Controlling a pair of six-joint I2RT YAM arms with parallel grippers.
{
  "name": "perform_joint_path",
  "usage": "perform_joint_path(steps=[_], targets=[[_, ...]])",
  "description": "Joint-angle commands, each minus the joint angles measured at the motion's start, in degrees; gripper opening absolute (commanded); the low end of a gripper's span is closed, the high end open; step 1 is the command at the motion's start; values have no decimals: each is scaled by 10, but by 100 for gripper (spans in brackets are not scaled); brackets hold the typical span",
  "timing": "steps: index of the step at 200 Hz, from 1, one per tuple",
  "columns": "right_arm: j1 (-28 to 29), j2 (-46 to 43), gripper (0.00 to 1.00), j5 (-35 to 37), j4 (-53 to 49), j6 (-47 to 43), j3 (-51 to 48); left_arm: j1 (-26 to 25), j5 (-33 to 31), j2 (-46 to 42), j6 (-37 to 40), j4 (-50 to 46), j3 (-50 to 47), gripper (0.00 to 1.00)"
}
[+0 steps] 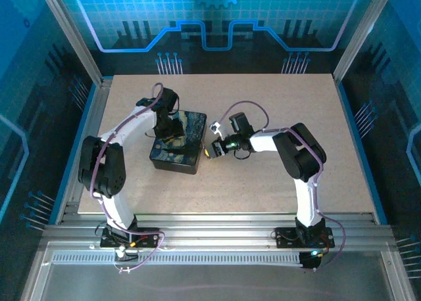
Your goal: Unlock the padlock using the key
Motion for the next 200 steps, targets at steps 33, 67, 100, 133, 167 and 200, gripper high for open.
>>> perform_joint_path(steps=[33,67,100,133,167,200], targets=[[9,21,33,-14,-1,9,-14,16,-7,6,19,-3,-12,33],[8,19,25,-26,49,48,-39,18,-8,5,20,-3,-12,33],[6,14,24,-46,144,113,-74,18,-8,4,20,-4,-13,32],[7,18,25,-64,220,178,-90,19,-8,5,21,-1,-18,32],[11,28,27,-74,264,220,-94,19,-6,9,18,5,-26,32],[12,37,32,-80,303,255,-104,20,-7,7,17,7,-29,32]])
